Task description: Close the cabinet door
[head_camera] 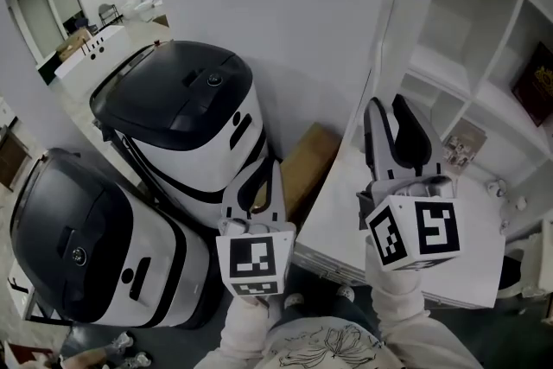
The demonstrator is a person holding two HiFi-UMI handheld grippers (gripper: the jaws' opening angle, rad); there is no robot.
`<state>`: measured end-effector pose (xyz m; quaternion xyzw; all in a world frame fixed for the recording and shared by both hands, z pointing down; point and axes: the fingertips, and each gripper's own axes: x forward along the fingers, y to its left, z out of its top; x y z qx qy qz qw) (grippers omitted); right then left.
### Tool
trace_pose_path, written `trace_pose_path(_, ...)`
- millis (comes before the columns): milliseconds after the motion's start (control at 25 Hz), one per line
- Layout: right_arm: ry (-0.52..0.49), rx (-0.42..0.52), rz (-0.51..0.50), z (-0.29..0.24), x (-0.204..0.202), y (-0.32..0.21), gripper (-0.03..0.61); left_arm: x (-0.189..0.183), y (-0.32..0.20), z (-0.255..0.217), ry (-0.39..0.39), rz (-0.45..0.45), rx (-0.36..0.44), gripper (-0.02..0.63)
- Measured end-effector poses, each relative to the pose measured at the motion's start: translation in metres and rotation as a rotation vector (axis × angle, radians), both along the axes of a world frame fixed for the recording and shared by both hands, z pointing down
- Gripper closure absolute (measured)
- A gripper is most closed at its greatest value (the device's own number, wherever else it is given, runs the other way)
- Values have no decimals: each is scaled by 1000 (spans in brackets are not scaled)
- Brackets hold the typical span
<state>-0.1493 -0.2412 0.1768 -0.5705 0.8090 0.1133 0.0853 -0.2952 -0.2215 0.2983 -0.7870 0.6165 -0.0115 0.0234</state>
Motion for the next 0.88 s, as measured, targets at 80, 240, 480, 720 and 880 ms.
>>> trace_pose_path(80,0,3,5,0,7,3,456,7,-2,-2,1,13,5,603)
trace_pose_path(240,11,8,18,0,24,8,468,25,-5,-4,1,38,7,603)
trace_pose_path(480,-1,11,60,1,60,14,499,60,-10,-5,0,88,7,602)
trace_pose_path(720,-14,-6,56,2,94,16,508,102,-12,-4,-6,139,0,603)
trace_pose_path(880,-25,-12,49,2,113,14,511,125,-14,-4,-11,165,-4,602)
